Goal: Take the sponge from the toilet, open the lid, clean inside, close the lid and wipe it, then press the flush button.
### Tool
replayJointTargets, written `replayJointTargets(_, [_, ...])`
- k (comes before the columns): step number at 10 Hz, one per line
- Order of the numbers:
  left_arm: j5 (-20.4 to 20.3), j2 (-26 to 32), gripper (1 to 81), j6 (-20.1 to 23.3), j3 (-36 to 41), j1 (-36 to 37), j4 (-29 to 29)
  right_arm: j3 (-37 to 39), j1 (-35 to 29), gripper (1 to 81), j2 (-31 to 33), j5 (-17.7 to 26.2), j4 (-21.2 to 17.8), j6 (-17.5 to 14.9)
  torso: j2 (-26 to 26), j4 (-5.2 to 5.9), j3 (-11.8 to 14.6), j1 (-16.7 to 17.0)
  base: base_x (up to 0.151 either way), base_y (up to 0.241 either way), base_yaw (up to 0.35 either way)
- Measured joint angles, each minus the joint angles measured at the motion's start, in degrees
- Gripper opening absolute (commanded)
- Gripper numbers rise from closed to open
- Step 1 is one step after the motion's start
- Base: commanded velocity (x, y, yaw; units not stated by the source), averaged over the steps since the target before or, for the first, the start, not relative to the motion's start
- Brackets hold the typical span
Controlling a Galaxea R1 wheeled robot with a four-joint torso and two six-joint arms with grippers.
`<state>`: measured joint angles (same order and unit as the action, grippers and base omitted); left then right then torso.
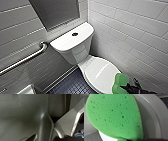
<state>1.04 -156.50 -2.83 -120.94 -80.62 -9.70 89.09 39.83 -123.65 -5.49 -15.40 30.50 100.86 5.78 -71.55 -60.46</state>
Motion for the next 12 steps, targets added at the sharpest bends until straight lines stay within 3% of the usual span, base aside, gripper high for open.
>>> replayJointTargets(2, [0.0, 0.0, 81.1, 0.0, 0.0, 0.0, 0.0, -1.7, 3.9, 1.0, 2.8, -3.5, 0.9, -0.1, 0.0, 0.02, 0.0, 0.0, 0.0, 0.0, 0.0])
replayJointTargets(6, [0.0, 0.0, 81.1, 0.1, 0.0, 0.0, -0.1, -10.0, 9.1, 1.0, 13.4, 0.6, 1.2, -0.5, 0.0, 0.02, 0.0, 0.0, 0.0, 0.0, 0.0])
replayJointTargets(9, [0.0, -0.2, 81.1, 0.2, 0.0, 0.0, -0.5, -21.3, 5.6, 1.0, 17.5, 0.7, 2.5, -0.8, 0.0, 0.02, 0.0, 0.0, 0.0, 0.0, 0.0])
replayJointTargets(12, [0.0, -0.3, 81.1, 0.2, 0.0, 0.0, -0.6, -22.7, -5.0, 1.0, 14.5, 4.8, 3.5, -0.9, 0.0, 0.02, 0.0, 0.0, 0.0, 0.0, 0.0])
